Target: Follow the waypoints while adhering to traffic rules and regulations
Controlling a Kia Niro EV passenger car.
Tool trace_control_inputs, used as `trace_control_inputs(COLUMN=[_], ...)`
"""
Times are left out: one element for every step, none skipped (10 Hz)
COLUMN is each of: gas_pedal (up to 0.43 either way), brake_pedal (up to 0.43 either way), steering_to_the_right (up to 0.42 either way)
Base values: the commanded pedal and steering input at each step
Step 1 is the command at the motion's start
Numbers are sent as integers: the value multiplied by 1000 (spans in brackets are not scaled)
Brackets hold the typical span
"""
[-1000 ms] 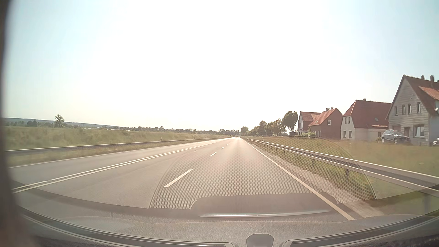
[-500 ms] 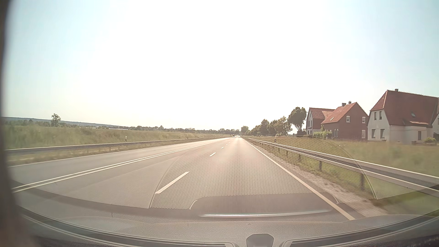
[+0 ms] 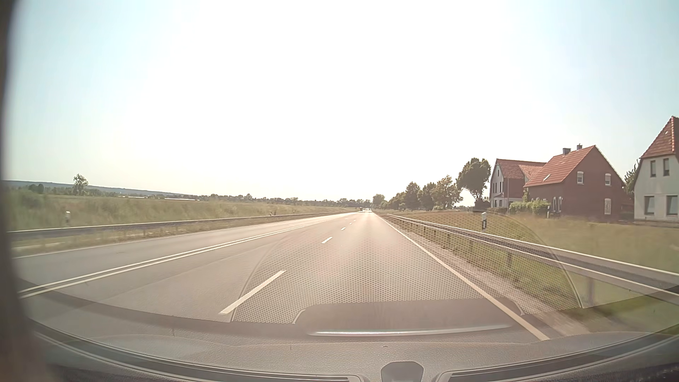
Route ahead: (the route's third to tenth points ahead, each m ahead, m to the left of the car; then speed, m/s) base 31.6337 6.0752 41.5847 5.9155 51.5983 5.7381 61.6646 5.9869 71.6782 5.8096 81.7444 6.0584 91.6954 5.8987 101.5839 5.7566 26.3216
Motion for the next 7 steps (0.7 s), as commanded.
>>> trace_control_inputs(gas_pedal=[461,461,461,461,461,461,461], brake_pedal=[6,6,6,6,6,6,6], steering_to_the_right=[4,5,5,5,5,5,5])
